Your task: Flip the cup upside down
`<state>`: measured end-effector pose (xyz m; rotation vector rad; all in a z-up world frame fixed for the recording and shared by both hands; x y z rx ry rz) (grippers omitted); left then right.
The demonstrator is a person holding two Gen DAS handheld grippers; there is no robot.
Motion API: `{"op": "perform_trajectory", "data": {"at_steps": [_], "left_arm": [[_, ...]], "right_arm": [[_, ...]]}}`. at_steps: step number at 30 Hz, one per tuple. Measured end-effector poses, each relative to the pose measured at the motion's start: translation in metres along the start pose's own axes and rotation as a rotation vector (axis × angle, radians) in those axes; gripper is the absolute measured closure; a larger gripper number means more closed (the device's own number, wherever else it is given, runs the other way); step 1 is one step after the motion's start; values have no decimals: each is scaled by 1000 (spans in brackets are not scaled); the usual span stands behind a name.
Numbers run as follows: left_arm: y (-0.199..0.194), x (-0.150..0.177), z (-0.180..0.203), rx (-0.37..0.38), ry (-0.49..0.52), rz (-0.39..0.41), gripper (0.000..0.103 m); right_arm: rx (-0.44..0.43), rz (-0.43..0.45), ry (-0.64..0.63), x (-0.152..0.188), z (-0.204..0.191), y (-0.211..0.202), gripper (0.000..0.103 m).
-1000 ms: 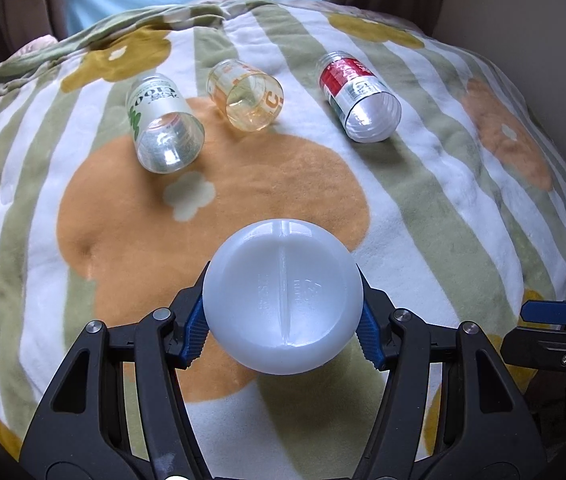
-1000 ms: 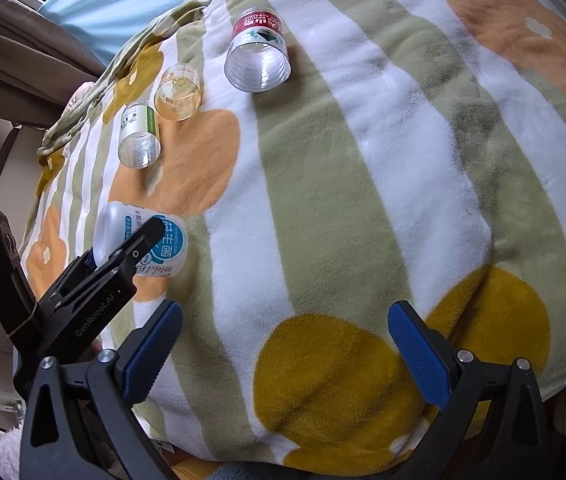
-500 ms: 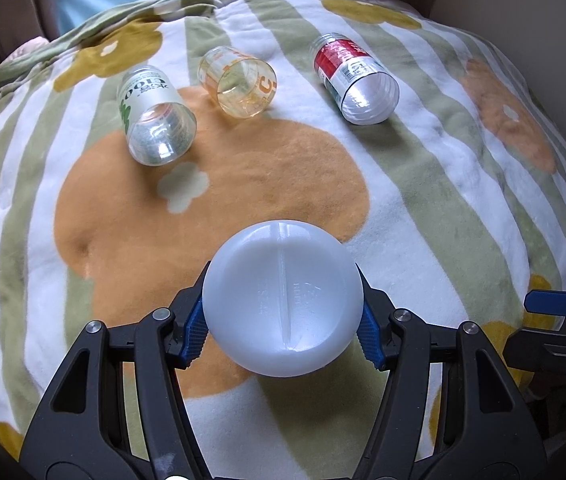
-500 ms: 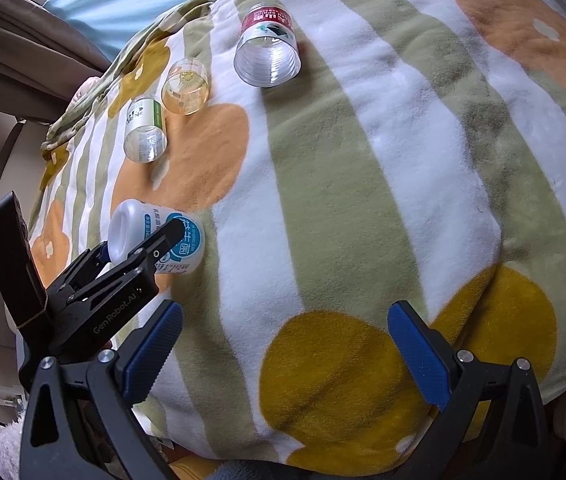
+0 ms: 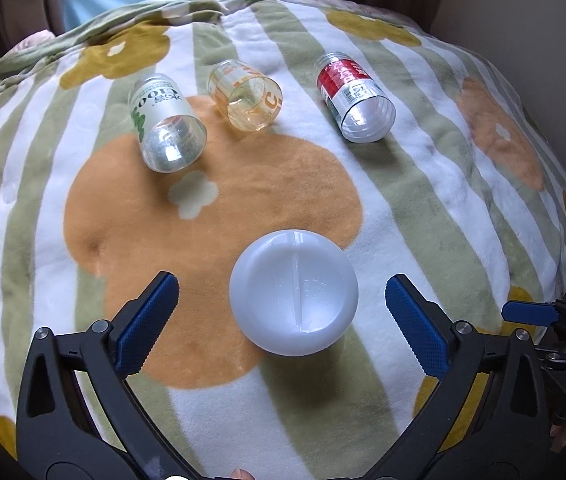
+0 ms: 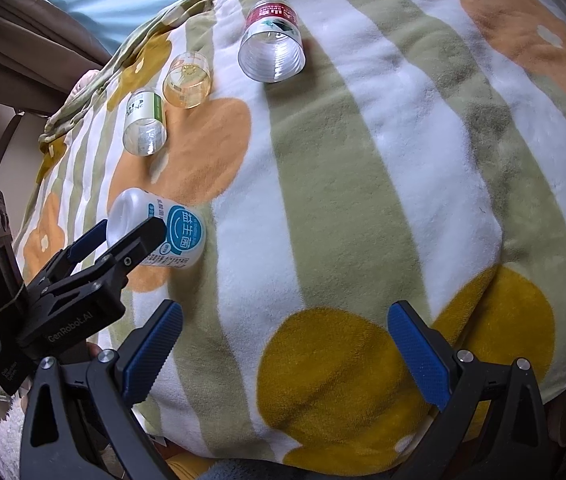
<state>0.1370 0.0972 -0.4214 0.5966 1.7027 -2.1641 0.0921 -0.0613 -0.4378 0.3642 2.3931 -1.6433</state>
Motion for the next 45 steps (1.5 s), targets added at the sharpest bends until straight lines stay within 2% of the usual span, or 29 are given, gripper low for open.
{"op": "perform_trajectory", "data": {"at_steps": [2,5,9,12,19,26,31,39,45], "left_arm": [[-12,-4,-3,-3,-7,8,0],[-37,-10,-9,-1,-30,22,0],[-92,-28,-17,-6,-61,68,0],[-148,-52,-22,-21,-79,131,0],[-281,-114,-32,-57,-120,302,0],[-373,-138,-51,-111,-187,461,0],[-398,-132,-53,-118,-202,524,0],[-401,-122,-49,-108,-196,531,0],[-398,-122,-42,-101,-171,525,0]], "right_arm": [[15,12,-15,-3,-5,-5,1],[81,32,-80,-13,-18,-19,1],[110,92,-137,-34,-39,-53,1],[135,169,-186,-56,-62,-94,1],[224,413,-315,-103,-139,-211,1],[270,598,-367,-120,-185,-294,1],[313,679,-415,-111,-201,-317,1],[318,732,-400,-105,-204,-324,1],[318,739,-397,-104,-205,-326,1]]}}
Point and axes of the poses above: each gripper's, at about its wrist camera, not at the fingertips, and y roughly the way its jaws point, z to its right, x to its underside, the point moved 3 cm from there along y, roughly the way its jaws point, and after that the axes turned 11 degrees about -y, right-handed, at the moved point
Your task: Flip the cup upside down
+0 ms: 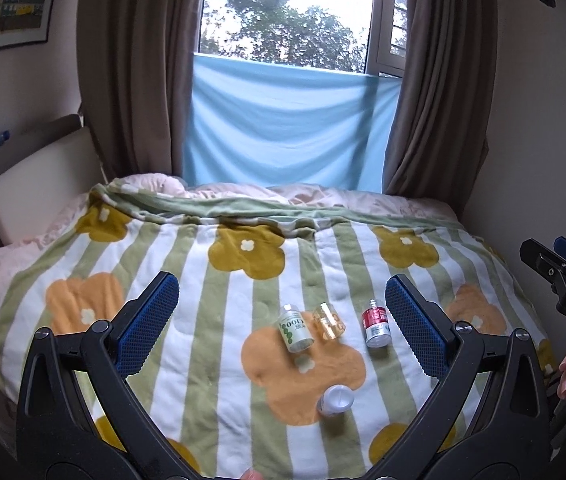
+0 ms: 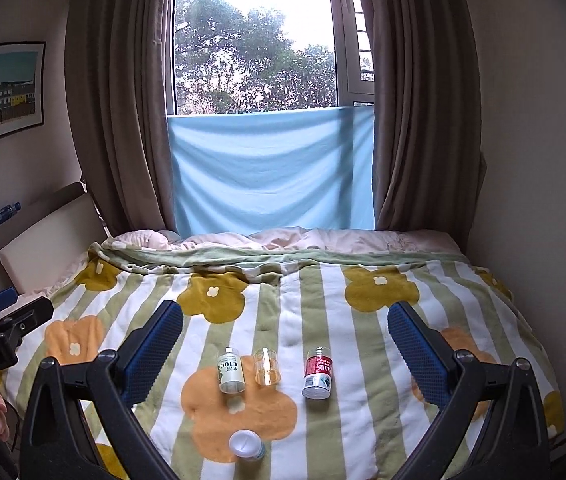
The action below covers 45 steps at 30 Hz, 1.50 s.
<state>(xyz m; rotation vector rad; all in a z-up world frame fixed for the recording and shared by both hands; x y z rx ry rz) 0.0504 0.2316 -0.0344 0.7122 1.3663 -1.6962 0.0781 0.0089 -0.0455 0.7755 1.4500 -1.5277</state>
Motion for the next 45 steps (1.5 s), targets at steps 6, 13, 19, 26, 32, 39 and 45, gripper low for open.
{"op": "perform_trajectory", "data": {"at_steps": [6,13,19,26,32,39,45], "left_arm": [[1,1,3,12,8,-8,0],[2,2,6,23,21,-6,0],[4,1,9,32,31,-6,0],[7,0,10,37,35,-11,0],[10,-1,9,44,33,-15,0],[12,-1,7,43,32,-17,0],[12,-2,7,42,34,-16,0]], "right_arm": [[4,0,5,1,2,-1,1],[15,2,15,2,2,-6,1],[18,2,18,1,3,-8,1],[20,-1,30,-1,4,-7,1],[21,-1,29,0,4,-7,1],[21,-3,28,-1,4,-7,1],[22,-1,26,-1,4,-7,1]]}}
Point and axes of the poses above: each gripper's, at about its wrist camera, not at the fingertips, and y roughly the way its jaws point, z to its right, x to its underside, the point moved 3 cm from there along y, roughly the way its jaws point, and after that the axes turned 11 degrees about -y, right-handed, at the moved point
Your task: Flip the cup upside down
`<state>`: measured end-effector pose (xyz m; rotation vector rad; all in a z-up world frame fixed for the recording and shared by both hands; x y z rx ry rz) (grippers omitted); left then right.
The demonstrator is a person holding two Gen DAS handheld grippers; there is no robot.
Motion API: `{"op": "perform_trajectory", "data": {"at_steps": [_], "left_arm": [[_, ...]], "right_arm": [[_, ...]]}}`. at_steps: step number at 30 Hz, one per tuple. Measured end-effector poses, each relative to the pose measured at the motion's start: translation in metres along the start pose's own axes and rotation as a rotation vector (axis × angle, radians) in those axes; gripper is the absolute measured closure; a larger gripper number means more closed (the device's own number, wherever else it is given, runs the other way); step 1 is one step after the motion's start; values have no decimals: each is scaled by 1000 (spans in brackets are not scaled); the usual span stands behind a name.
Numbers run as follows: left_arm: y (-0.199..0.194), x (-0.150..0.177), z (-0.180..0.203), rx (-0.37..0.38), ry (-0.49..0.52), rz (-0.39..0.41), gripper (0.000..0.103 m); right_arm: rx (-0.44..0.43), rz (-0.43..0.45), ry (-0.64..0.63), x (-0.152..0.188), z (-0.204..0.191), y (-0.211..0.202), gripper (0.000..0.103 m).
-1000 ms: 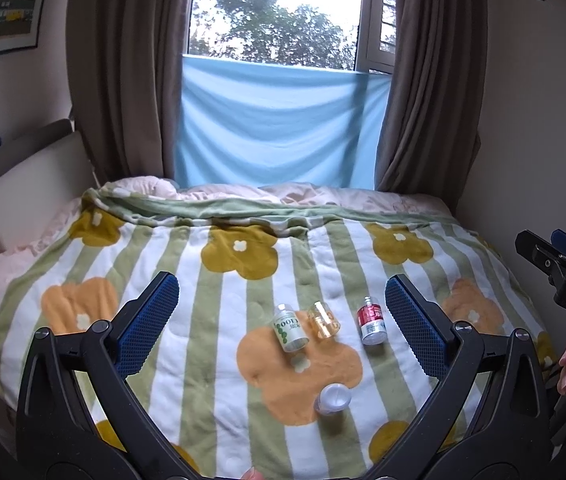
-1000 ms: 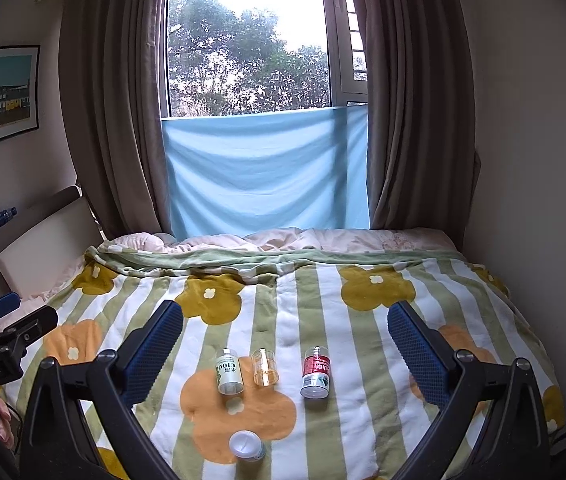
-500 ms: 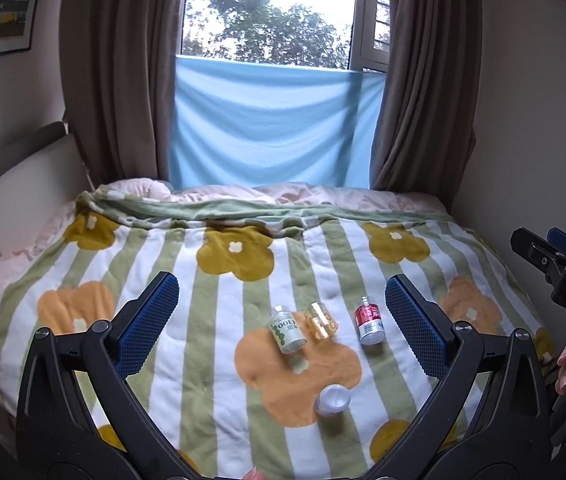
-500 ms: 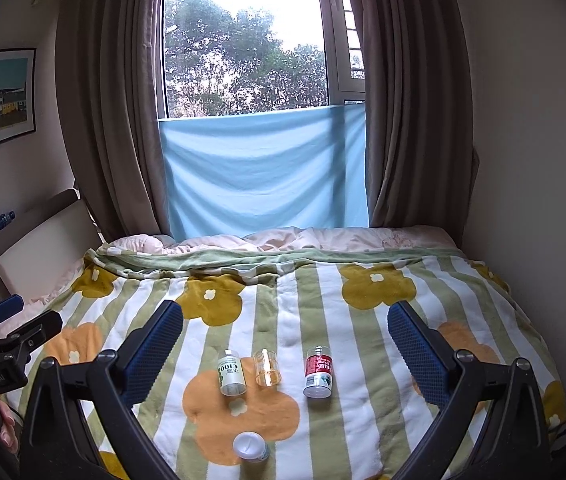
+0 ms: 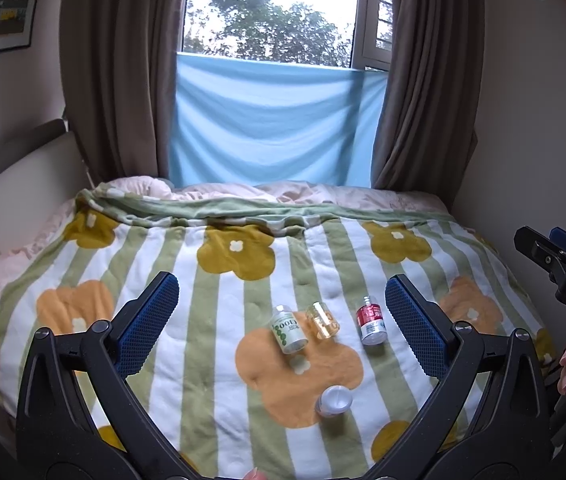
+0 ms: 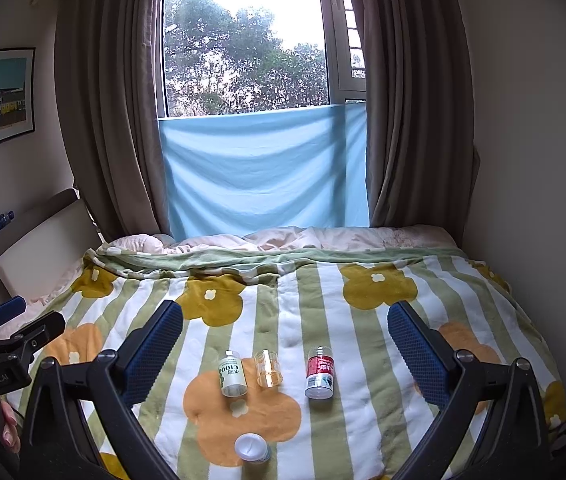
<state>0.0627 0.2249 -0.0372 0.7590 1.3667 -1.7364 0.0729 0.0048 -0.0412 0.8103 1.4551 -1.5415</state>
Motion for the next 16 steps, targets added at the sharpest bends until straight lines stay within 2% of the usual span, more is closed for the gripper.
{"op": "perform_trajectory", "data": {"at_steps": [5,8,16], "left_arm": [[1,-2,-4,-27,0,14,0],[-7,-3,-6,-58,1,75,0],[-11,-5,-3,-61,1,125,0]], "right_arm": [[-2,-2,3,0,0,0,1],[-2,-1,1,-1,-1,0,1],[-2,-1,1,-1,-1,0,1]]}}
Point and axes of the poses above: each gripper's, at about its wrist camera, not at the fingertips, and y roughly the way its jaws point, z to its right, x to its underside, the point moved 3 cm from there along y, roughly the way its jaws point, and after that the axes turned 11 degrees about -y, right-handed, at the moved point
